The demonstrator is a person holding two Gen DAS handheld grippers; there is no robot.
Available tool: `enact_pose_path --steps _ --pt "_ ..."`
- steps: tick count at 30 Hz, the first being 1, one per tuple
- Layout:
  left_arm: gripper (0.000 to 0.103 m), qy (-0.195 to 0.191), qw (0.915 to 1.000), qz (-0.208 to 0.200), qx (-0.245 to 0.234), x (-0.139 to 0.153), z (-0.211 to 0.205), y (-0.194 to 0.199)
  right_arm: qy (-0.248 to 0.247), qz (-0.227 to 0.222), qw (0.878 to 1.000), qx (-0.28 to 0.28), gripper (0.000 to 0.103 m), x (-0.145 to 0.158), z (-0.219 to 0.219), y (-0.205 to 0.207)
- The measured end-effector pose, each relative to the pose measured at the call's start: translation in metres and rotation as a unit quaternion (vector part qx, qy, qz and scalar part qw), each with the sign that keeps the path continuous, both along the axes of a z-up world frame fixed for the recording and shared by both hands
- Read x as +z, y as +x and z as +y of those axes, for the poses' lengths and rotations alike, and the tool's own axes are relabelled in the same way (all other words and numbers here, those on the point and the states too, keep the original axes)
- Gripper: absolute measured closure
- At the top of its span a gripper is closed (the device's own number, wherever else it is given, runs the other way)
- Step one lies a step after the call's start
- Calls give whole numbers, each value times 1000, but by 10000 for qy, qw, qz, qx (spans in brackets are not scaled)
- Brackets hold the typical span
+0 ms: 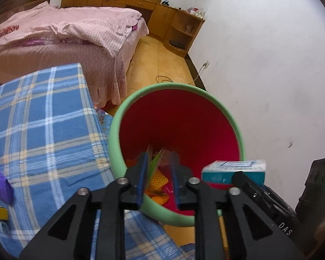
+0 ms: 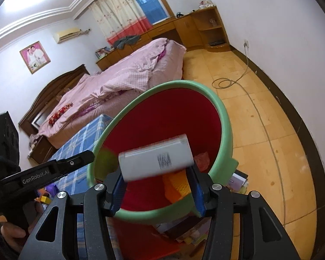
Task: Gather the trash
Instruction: 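Carry the packet and white box over the red bucket and open both grippers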
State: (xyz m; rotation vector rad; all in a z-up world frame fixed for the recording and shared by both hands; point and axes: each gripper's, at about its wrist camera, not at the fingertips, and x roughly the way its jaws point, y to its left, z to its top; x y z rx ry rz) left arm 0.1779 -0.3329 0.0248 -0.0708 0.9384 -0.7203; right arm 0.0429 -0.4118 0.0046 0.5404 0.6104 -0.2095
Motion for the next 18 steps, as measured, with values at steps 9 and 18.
enact_pose_path --steps 9,18 --pt "62 534 9980 -293 175 -5 -6 -12 11 -124 9999 86 42 1 -2 -2" --pt "57 471 9982 -347 153 8 12 -24 -146 -276 9995 -76 42 16 8 -18"
